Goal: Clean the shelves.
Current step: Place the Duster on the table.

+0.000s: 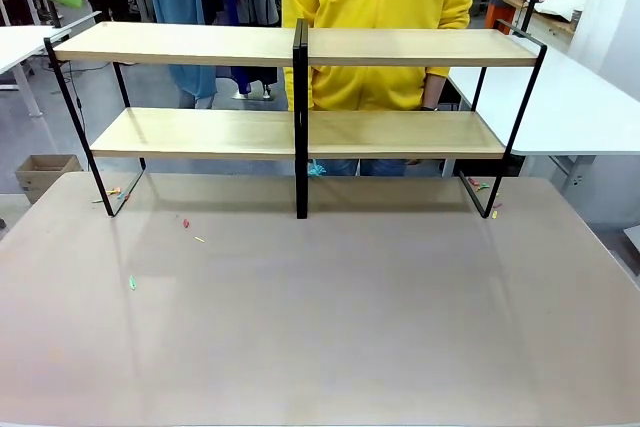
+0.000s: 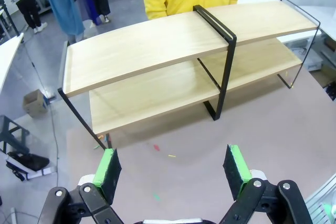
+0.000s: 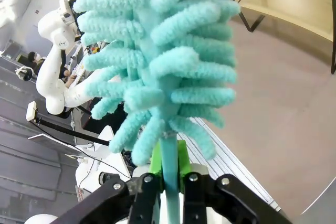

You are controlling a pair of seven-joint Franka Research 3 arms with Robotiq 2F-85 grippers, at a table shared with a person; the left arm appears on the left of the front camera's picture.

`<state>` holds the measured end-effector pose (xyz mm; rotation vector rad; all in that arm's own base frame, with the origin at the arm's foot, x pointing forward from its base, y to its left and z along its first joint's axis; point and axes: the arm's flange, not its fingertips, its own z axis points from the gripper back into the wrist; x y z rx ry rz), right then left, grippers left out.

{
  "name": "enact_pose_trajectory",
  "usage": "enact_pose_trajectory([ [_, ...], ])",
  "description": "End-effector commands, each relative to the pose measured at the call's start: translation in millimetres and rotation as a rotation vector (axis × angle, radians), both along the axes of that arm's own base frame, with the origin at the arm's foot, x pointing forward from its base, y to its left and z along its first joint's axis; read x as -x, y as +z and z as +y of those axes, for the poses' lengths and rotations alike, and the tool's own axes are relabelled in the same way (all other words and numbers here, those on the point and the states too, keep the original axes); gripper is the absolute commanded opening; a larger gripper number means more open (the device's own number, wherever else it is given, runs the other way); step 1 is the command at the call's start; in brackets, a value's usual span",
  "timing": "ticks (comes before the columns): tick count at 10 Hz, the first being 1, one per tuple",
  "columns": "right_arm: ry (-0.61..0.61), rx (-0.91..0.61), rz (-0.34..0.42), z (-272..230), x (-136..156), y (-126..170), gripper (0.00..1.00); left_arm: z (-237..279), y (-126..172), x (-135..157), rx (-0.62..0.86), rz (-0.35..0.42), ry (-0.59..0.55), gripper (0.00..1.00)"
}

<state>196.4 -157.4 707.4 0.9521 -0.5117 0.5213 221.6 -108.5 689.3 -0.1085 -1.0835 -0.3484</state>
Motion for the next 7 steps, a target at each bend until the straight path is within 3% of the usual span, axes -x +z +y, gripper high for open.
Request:
enact_pose_trajectory([
  [1,-0.001,0.0,-0.009,-1.2,1.3,2.3,0.12,1.1,-0.9,0.3,0.004,0.0,-0.004,1.0],
  [4,-0.001,0.0,0.0,-0.1,0.0,-0.1,0.12,0.0,0.0,0.0,0.0,0.0,0.0,1.0],
  [5,0.195,0.195,0.108,42.1,-31.5,-10.9,0.12,-4.8,-17.0,-15.4,0.025,0.223,-0.074,1.0],
  [6,0.347,0.321,0.18,87.9,-67.3,-36.9,0.12,4.8,-51.9,-35.7,0.076,0.425,-0.156,1.0],
  [7,0.369,0.485,0.297,131.7,-97.9,-76.9,0.12,31.6,-100.2,-53.6,0.192,0.668,-0.346,1.0],
])
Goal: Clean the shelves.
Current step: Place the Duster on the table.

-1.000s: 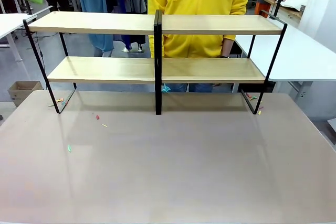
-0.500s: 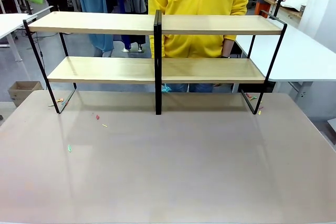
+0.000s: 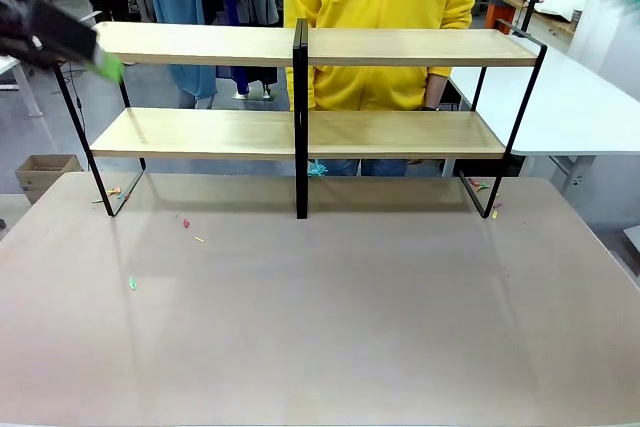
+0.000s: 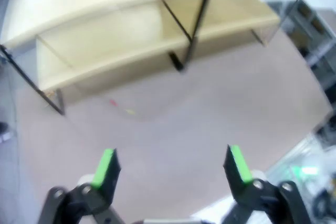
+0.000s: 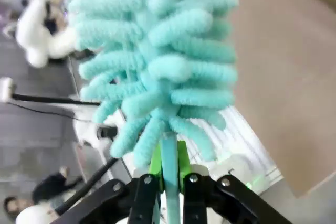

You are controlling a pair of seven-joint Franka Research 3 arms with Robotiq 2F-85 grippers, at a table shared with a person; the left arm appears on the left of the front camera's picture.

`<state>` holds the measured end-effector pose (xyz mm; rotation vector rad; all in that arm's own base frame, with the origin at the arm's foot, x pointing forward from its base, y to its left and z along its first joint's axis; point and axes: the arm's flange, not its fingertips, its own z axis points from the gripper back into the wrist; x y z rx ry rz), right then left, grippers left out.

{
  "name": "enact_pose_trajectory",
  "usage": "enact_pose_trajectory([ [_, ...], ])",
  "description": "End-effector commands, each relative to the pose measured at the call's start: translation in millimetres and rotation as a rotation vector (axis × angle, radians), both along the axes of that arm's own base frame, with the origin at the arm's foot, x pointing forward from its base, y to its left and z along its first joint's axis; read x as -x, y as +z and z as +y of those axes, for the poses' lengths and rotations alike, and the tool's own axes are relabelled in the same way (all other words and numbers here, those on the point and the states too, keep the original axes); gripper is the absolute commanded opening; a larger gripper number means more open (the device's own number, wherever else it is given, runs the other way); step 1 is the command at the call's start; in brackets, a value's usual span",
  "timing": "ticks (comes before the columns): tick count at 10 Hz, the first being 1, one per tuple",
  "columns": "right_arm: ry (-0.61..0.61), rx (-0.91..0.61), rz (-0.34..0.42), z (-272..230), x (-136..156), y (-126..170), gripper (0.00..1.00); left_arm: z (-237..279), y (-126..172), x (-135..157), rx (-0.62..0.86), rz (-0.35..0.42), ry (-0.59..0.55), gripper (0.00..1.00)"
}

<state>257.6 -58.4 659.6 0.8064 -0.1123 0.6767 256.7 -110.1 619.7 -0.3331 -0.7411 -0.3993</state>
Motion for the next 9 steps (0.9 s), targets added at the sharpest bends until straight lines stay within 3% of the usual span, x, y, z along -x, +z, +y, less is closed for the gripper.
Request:
enact_pose_trajectory([
  [1,0.116,0.368,0.113,57.7,-54.4,-68.4,0.12,60.9,-84.1,-22.5,0.222,0.511,-0.222,1.0],
  [2,0.134,0.442,0.14,73.6,-65.0,-103.4,0.12,85.9,-134.3,-19.2,0.432,0.61,-0.223,1.0],
  [4,0.082,0.498,0.143,94.2,-81.6,-151.6,0.12,104.2,-222.9,-22.9,0.8,0.672,-0.197,1.0],
  [6,0.119,0.507,0.12,92.2,-74.8,-176.0,0.12,90.4,-294.5,-17.8,0.773,0.815,-0.184,1.0],
  [7,0.16,0.492,0.127,86.5,-71.2,-184.0,0.12,94.3,-315.2,-16.1,0.82,0.843,-0.203,1.0],
  [8,0.331,0.385,0.213,81.6,-73.2,-191.0,0.12,97.1,-321.6,-23.4,0.878,0.852,-0.231,1.0],
  [9,0.468,0.329,0.27,75.9,-73.3,-199.5,0.12,95.3,-311.5,-24.4,0.863,0.84,-0.177,1.0],
])
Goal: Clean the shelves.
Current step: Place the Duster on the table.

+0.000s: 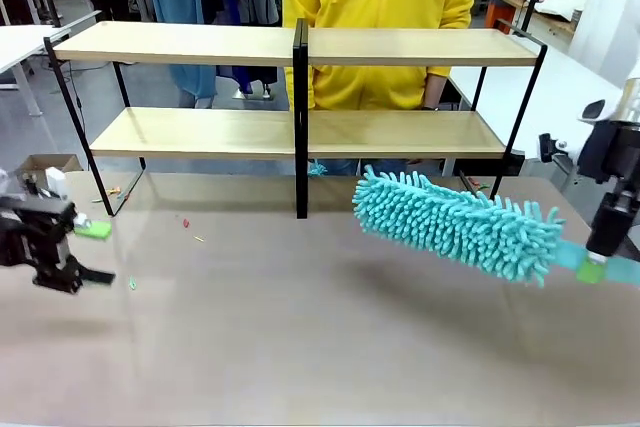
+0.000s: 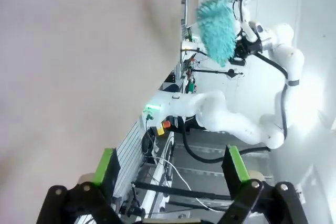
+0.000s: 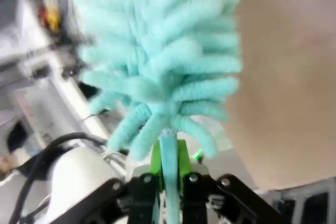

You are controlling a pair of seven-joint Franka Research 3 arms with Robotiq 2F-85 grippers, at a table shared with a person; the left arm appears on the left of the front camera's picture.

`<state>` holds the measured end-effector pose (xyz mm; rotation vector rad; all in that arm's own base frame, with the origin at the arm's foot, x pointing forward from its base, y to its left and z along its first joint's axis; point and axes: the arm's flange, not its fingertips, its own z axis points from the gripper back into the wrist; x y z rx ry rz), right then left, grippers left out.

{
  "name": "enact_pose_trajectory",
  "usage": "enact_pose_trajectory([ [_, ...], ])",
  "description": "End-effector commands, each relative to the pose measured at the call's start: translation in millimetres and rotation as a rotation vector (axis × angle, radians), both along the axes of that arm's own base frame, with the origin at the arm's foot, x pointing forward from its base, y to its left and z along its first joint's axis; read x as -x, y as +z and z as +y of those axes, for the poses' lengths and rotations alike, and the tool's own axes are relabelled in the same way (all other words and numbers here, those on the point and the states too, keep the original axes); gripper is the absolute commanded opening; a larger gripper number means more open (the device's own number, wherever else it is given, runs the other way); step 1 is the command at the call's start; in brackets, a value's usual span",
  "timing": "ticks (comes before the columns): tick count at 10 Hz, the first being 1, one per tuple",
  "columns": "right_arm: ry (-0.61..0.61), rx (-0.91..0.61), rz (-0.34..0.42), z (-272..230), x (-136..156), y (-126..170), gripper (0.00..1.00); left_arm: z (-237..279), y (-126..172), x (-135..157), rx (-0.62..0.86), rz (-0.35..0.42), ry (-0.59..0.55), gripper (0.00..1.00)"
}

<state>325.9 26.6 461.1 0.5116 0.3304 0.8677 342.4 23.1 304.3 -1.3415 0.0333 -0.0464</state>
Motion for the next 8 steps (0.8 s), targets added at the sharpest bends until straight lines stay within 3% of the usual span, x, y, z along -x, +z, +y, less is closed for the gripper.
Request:
enact_pose_trajectory([
  [1,0.162,-0.074,0.138,-17.5,-8.5,-9.8,0.12,4.5,27.7,0.4,-0.011,-0.045,-0.001,1.0],
  [4,0.181,-0.013,0.158,-16.5,-19.6,-24.5,0.12,4.5,27.7,0.4,-0.011,-0.045,-0.001,1.0],
  [8,0.206,0.091,0.158,-10.6,-51.6,-18.8,0.12,4.5,27.7,0.4,-0.011,-0.045,-0.001,1.0],
])
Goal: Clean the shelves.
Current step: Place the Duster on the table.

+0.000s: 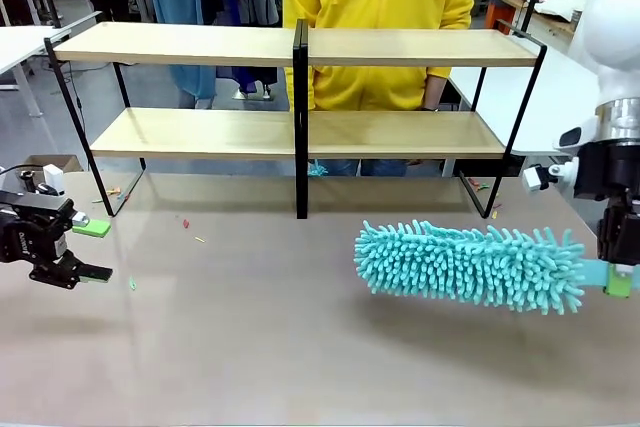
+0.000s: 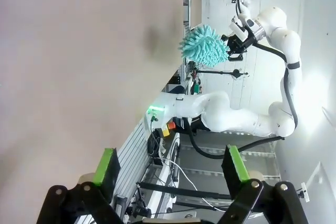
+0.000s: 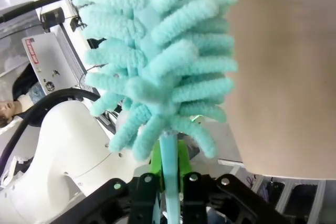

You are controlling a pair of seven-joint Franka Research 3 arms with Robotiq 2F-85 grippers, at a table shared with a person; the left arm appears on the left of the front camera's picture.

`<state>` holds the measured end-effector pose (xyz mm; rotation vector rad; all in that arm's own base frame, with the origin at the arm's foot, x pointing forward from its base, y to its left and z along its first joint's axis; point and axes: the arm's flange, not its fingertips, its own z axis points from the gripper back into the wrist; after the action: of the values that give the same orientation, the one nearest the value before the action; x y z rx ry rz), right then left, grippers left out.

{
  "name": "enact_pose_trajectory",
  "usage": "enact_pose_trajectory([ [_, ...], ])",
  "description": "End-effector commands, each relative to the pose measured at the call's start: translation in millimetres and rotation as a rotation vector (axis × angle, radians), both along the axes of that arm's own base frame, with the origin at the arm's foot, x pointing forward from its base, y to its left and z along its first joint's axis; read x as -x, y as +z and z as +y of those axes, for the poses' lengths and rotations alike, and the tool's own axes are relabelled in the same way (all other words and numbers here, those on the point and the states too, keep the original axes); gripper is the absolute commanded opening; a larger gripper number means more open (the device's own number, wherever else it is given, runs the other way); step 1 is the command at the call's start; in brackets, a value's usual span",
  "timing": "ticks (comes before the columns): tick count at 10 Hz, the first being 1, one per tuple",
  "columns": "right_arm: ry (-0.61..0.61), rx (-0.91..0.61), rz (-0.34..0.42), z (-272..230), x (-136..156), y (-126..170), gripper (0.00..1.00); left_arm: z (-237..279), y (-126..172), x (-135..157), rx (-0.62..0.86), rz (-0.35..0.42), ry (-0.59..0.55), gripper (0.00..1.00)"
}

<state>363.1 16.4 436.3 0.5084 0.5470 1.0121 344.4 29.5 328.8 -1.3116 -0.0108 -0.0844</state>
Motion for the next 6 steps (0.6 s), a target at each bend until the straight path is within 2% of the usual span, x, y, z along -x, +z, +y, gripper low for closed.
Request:
enact_pose_trajectory([
  [1,0.025,0.081,0.012,2.4,-27.9,8.0,0.12,-1.9,3.2,2.4,0.017,0.01,0.001,1.0],
  [4,0.025,0.111,0.084,-7.8,-64.4,20.2,0.97,-1.9,3.2,2.4,0.017,0.01,0.001,1.0],
  [5,-0.055,0.094,0.096,-33.7,-76.6,28.7,1.0,-1.9,3.2,2.4,0.017,0.01,0.001,1.0],
  [6,-0.211,0.047,0.073,-69.7,-84.3,36.3,1.0,-1.9,3.2,2.4,0.017,0.01,0.001,1.0],
])
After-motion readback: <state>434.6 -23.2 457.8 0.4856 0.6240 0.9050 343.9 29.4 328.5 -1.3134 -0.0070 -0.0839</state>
